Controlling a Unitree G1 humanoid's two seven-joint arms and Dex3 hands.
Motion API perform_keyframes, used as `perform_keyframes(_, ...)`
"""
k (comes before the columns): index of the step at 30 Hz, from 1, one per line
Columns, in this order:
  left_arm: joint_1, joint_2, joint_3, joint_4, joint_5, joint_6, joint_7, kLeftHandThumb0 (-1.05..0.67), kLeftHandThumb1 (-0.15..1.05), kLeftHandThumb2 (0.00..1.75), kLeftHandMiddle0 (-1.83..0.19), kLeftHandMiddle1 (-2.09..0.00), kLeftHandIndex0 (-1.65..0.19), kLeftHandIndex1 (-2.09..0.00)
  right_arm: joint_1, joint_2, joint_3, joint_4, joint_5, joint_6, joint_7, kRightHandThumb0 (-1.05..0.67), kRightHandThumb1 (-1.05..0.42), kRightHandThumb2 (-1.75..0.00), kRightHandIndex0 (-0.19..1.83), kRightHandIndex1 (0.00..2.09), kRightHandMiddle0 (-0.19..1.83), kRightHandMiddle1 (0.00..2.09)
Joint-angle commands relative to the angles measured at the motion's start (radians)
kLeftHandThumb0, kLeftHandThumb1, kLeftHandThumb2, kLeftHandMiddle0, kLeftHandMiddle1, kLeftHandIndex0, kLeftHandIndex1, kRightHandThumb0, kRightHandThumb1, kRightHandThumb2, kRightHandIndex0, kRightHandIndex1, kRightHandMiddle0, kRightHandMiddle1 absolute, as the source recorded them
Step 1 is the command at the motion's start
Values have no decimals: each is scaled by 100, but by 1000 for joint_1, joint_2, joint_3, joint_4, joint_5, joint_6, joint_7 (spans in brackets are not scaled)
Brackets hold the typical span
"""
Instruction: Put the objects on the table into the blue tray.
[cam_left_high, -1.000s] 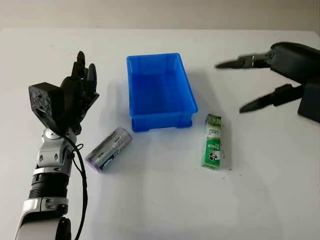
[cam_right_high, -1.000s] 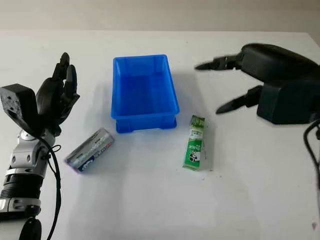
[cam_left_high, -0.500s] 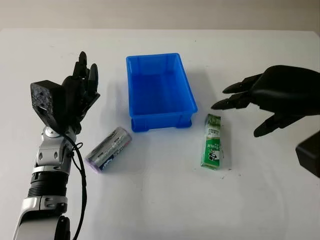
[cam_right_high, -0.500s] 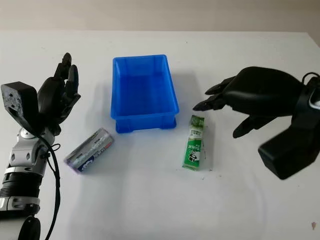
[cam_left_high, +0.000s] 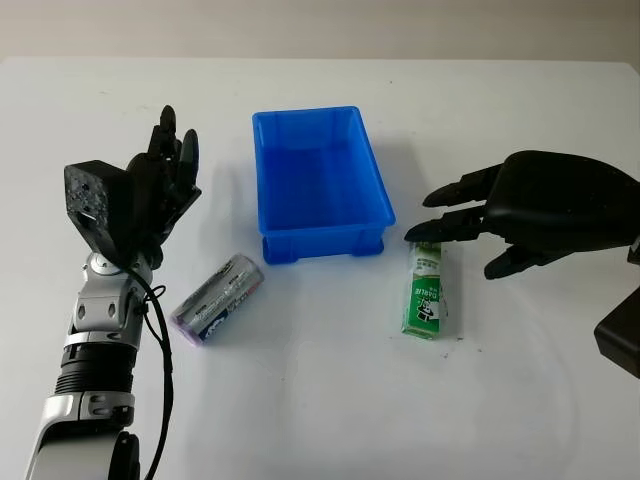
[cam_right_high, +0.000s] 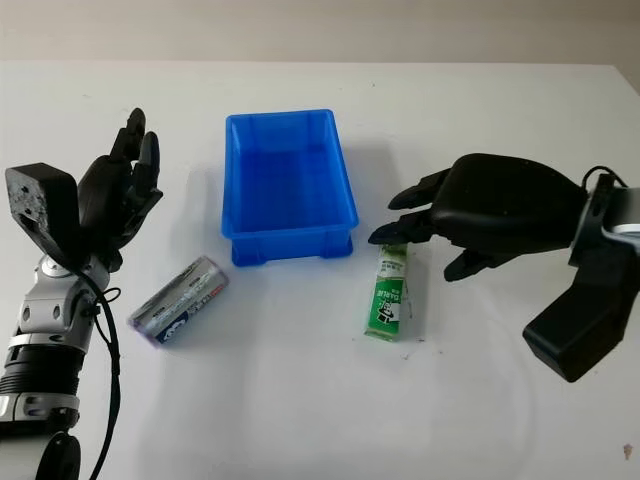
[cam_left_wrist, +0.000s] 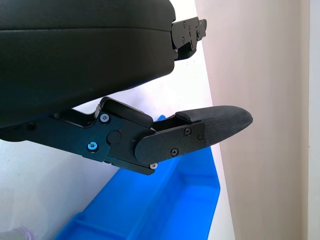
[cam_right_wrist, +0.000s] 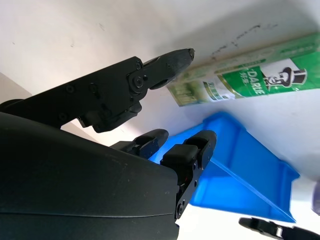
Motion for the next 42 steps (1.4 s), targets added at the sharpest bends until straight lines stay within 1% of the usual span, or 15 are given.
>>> perform_keyframes(1, -7, 10, -1, -18, 5, -4, 1, -80, 105, 67, 19, 0, 19, 0, -17, 6, 7, 12, -11, -15, -19, -34, -87, -6, 61, 10, 62, 9)
perform_keyframes(10, 4, 8, 1, -30, 7, -19, 8, -79, 105, 68, 19, 0, 19, 0, -38, 34, 55, 64, 4, -51, -15, -28, -96, -8, 64, 12, 65, 11)
perform_keyframes(14, 4, 11, 0, -29, 8, -19, 4, -79, 105, 69, 19, 0, 19, 0, -38, 37, 73, 71, 3, -58, -7, -31, -90, -4, 63, 12, 64, 12)
perform_keyframes(20, 6, 10, -1, -38, 8, -6, 7, -79, 105, 69, 19, 0, 19, 0, -15, 50, 94, 95, 20, -76, -10, -30, -89, -5, 65, 14, 67, 17)
perform_keyframes(21, 7, 10, -1, -40, 7, -3, 6, -79, 105, 69, 19, 0, 19, 0, -11, 53, 97, 99, 14, -82, -17, -29, -90, -5, 66, 15, 68, 19)
perform_keyframes(22, 7, 11, -2, -41, 8, -1, 6, -79, 105, 69, 19, 0, 19, 0, -6, 56, 99, 101, 7, -85, -22, -29, -91, -5, 66, 19, 64, 29)
perform_keyframes(24, 8, 12, -3, -42, 10, -1, 5, -79, 105, 69, 19, 0, 19, 0, 1, 64, 100, 107, -10, -96, -40, -28, -92, -5, 60, 30, 48, 60)
perform_keyframes(25, 8, 11, -3, -42, 10, -2, 6, -79, 105, 69, 19, 0, 19, 0, 6, 70, 100, 112, -20, -104, -55, -26, -94, -5, 55, 45, 42, 78)
perform_keyframes(26, 8, 11, -2, -43, 10, -3, 6, -79, 105, 69, 19, 0, 19, 0, 12, 75, 100, 114, -30, -109, -67, -24, -96, -5, 48, 62, 38, 87)
perform_keyframes(28, 9, 12, -2, -45, 11, -3, 4, -80, 105, 68, 19, 0, 19, 0, 18, 83, 104, 113, -45, -113, -82, -21, -98, -6, 35, 89, 34, 98)
perform_keyframes(33, 12, 14, -6, -55, 15, 12, 3, -81, 105, 68, 19, 0, 19, 0, 22, 108, 118, 121, -100, -141, -133, -22, -100, -5, 24, 120, 28, 126)
perform_keyframes(36, 14, 13, -7, -60, 12, 15, -1, -80, 105, 69, 19, 0, 19, 0, 21, 125, 121, 132, -156, -168, -196, -28, -98, -5, 20, 159, 26, 149)
perform_keyframes(37, 16, 11, -7, -64, 12, 17, 2, -80, 105, 69, 19, 0, 19, 0, 19, 124, 125, 128, -179, -171, -207, -35, -97, -5, 18, 174, 23, 158)
perform_keyframes(40, 18, 9, -10, -71, 20, 20, 14, -79, 105, 69, 19, 0, 19, 0, 21, 124, 132, 111, -242, -171, -248, -45, -97, -6, 18, 188, 22, 170)
perform_keyframes(42, 19, 8, -10, -75, 23, 20, 16, -78, 105, 69, 19, 0, 19, 0, 27, 128, 130, 94, -294, -172, -303, -49, -97, -5, 31, 195, 27, 178)
